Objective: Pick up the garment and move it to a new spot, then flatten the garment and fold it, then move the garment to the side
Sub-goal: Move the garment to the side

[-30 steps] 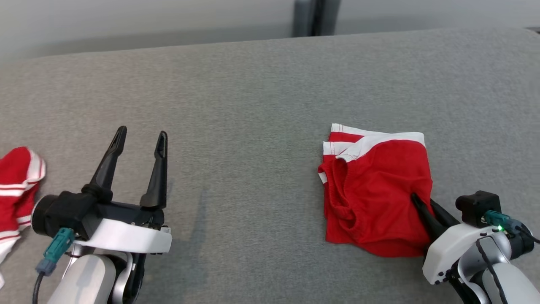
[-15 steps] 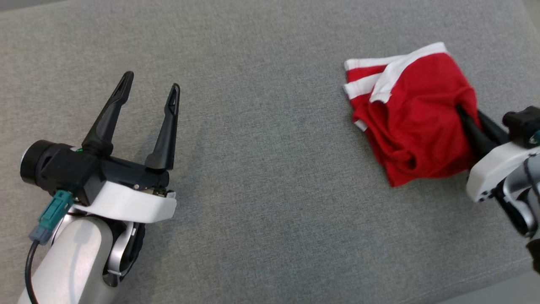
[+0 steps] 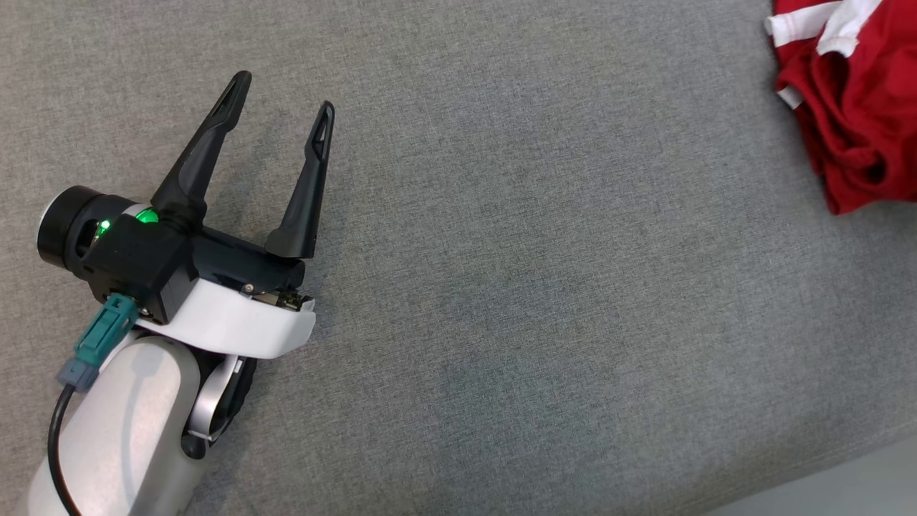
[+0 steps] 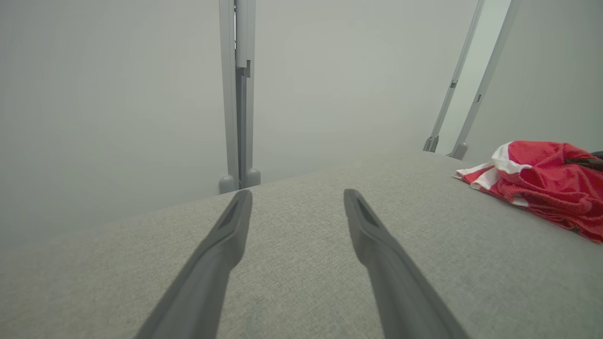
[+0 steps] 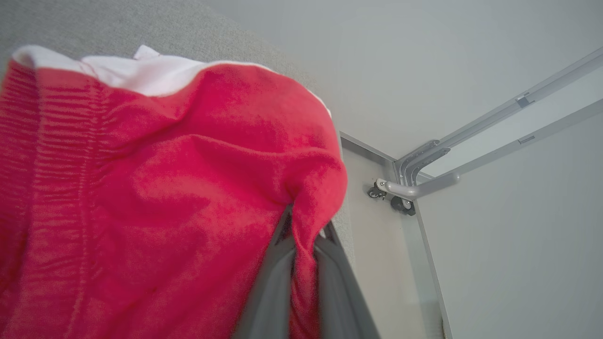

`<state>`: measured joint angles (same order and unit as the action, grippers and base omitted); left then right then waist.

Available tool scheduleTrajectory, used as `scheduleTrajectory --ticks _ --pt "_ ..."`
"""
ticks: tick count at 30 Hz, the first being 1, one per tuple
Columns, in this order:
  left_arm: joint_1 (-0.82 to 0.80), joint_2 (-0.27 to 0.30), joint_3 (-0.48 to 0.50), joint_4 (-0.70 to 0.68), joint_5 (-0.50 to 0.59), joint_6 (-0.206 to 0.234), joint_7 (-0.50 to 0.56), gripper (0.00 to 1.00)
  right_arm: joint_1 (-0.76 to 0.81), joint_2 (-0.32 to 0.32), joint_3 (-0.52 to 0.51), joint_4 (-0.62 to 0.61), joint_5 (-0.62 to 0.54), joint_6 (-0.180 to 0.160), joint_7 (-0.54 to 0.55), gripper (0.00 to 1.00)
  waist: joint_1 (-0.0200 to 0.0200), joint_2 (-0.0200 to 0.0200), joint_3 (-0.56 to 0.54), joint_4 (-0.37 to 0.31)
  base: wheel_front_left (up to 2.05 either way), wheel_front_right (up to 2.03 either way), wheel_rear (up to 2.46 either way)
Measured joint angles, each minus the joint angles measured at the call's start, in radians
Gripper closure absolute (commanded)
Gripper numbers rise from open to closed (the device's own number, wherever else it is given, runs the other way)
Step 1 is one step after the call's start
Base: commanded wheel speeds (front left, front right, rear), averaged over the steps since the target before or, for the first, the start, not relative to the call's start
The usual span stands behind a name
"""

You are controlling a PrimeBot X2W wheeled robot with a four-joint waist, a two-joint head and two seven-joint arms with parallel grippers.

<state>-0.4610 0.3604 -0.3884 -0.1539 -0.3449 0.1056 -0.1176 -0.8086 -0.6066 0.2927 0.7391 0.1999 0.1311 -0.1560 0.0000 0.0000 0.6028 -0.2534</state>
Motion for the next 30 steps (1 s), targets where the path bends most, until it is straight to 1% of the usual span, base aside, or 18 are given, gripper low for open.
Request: scheduleTrajectory --ticks 1,2,3,9,12,14,17,21,25,30 --pt "-0.001 0.000 -0.001 0.001 0.000 0.000 0.000 0.00 -0.011 0.002 -0.008 0.022 -0.003 0.000 -0.018 0.65 0.0001 0.0000 0.002 0.000 0.00 0.00 0.00" --pt "-0.004 0.000 -0.002 0.002 0.000 0.000 0.000 0.00 -0.023 0.005 -0.016 0.046 -0.009 0.000 -0.026 0.09 0.0000 0.0000 0.004 0.000 0.00 0.00 0.00" --pt "-0.006 0.000 -0.003 0.004 -0.001 -0.001 0.000 0.00 -0.033 0.009 -0.024 0.069 -0.011 0.000 -0.031 0.00 0.0000 0.0000 0.004 0.001 0.00 0.00 0.00" --pt "-0.017 -0.003 -0.003 0.017 -0.009 -0.003 -0.008 0.00 -0.068 0.052 -0.087 0.180 -0.025 0.000 -0.078 0.00 0.0000 0.0000 -0.003 0.005 0.00 0.00 0.00" --pt "-0.017 -0.004 0.001 0.030 -0.016 -0.002 -0.018 0.00 -0.067 0.081 -0.148 0.189 -0.022 0.000 -0.097 0.00 0.0000 0.0000 -0.019 0.009 0.00 0.00 0.00" --pt "-0.010 -0.004 0.011 0.039 -0.022 0.003 -0.028 0.00 -0.057 0.110 -0.196 0.168 -0.017 0.000 -0.103 0.00 0.0000 0.0000 -0.035 0.010 0.00 0.00 0.00" --pt "0.022 -0.005 0.026 0.053 -0.036 0.020 -0.041 0.00 -0.005 0.169 -0.271 0.057 -0.015 0.000 -0.106 0.00 0.0000 0.0000 -0.066 0.010 0.00 0.00 0.00" --pt "0.071 -0.006 0.051 0.066 -0.058 0.043 -0.059 0.00 0.111 0.261 -0.354 -0.109 -0.032 0.000 -0.108 0.00 0.0000 0.0000 -0.117 0.011 0.00 0.00 0.00" --pt "0.125 -0.010 0.073 0.065 -0.089 0.054 -0.078 0.00 0.225 0.353 -0.398 -0.267 -0.048 0.000 -0.109 0.00 0.0000 0.0000 -0.173 0.021 0.00 0.00 0.00" --pt "0.180 -0.014 0.101 0.068 -0.115 0.064 -0.099 0.00 0.349 0.441 -0.402 -0.410 -0.072 0.000 -0.108 0.00 0.0000 0.0000 -0.230 0.060 0.00 0.00 0.00"
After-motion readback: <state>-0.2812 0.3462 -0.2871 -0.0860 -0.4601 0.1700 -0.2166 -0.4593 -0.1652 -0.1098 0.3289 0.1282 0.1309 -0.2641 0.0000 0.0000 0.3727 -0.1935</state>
